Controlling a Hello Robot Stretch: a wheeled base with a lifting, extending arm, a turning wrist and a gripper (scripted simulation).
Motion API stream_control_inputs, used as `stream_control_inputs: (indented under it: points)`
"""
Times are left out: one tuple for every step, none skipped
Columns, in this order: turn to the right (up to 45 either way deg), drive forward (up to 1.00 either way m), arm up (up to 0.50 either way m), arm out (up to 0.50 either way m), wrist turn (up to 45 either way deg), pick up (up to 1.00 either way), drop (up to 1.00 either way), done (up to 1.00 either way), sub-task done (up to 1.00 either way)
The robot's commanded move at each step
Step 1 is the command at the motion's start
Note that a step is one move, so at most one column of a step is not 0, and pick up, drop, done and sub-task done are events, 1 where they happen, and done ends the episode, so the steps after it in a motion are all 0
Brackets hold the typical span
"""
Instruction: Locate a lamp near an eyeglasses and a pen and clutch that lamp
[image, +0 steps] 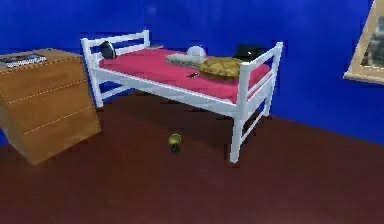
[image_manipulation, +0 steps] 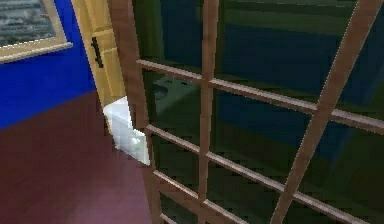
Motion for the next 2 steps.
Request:
stream_control_inputs:
  points:
    - [0.0, 0.05, 0.0, 0.0, 0.0, 0.0, 0.0, 0.0, 0.0]
    - [-45.0, 0.0, 0.0, 0.0, 0.0, 0.0, 0.0, 0.0, 0.0]
